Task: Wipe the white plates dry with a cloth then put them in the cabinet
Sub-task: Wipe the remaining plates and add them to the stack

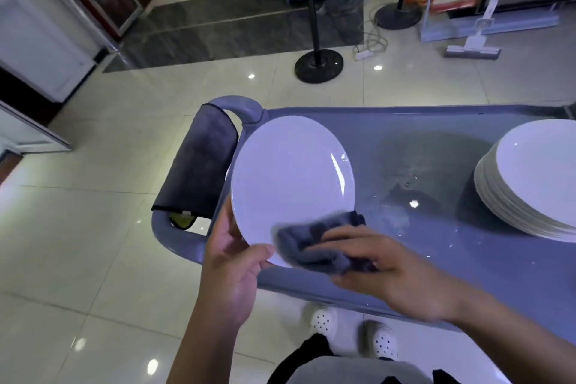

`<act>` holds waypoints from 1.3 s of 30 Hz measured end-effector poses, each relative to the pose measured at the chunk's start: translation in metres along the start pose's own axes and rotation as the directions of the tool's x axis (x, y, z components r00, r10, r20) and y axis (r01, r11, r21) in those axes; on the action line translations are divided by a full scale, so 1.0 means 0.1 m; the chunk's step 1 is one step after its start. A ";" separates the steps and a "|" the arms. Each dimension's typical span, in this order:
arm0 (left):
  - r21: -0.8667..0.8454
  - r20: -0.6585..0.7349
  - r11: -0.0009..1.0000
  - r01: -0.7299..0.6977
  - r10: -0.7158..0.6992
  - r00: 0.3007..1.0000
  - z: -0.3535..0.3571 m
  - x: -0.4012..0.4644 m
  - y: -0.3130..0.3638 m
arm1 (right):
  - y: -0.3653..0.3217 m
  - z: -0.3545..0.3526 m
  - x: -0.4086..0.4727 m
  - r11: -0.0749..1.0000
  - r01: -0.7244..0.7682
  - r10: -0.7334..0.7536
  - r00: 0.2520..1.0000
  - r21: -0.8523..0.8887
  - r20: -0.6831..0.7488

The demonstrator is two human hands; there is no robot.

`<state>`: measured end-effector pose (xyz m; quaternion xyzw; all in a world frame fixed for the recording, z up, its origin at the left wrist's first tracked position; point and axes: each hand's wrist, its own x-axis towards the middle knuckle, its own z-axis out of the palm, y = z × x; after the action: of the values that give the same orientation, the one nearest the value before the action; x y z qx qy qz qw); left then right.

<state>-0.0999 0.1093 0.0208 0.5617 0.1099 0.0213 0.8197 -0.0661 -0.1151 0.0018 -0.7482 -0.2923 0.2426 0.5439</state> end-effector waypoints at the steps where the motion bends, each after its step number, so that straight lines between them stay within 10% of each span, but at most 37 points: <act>1: -0.003 -0.006 1.000 -0.004 0.003 1.000 -0.04 -0.01 0.01 | -0.02 -0.05 -0.03 0.993 -0.052 0.048 0.998 0.107 0.040; 8: -0.094 0.017 0.995 0.047 -0.045 0.999 -0.08 -0.04 -0.05 | -0.34 -0.55 -0.09 0.837 -0.118 0.347 0.870 0.534 -0.351; 13: -0.083 0.088 0.994 0.070 -0.063 0.994 0.05 -0.04 -0.07 | -0.63 -0.72 0.13 0.956 -0.036 0.224 0.734 0.292 -0.641; 22: -0.006 0.228 0.998 0.067 -0.064 0.972 0.14 0.07 0.00 | -0.74 -0.17 0.63 0.999 0.017 -0.029 0.963 -0.046 -0.268; 30: -0.127 0.262 0.979 0.161 -0.123 0.957 -0.02 0.23 0.04 | -0.60 0.01 0.46 0.992 -0.040 0.043 0.999 -0.118 0.026; 39: -0.101 0.175 0.962 0.255 -0.235 0.956 -0.09 0.62 -0.15 | -0.10 0.13 -0.16 0.965 -0.258 0.260 0.901 0.053 -0.347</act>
<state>-0.0430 0.1220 -0.0054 0.4923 0.1105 -0.1195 0.8551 -0.0880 -0.1157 0.0082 -0.8101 -0.0878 0.1762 0.5522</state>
